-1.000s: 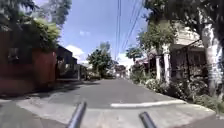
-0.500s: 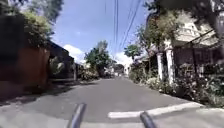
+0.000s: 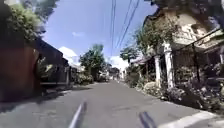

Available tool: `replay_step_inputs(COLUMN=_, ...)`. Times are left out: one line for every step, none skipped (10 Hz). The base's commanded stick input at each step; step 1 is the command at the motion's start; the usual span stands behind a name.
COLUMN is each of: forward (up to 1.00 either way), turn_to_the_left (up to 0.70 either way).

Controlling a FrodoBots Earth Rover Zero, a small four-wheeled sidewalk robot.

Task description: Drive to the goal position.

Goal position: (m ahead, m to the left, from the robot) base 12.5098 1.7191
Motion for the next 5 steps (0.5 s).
replay_step_inputs(forward=0.85, turn_to_the_left=0.00)
replay_step_inputs(forward=0.85, turn_to_the_left=0.00)
replay_step_inputs(forward=0.85, turn_to_the_left=0.00)
replay_step_inputs(forward=0.85, turn_to_the_left=0.00)
replay_step_inputs(forward=0.85, turn_to_the_left=0.00)
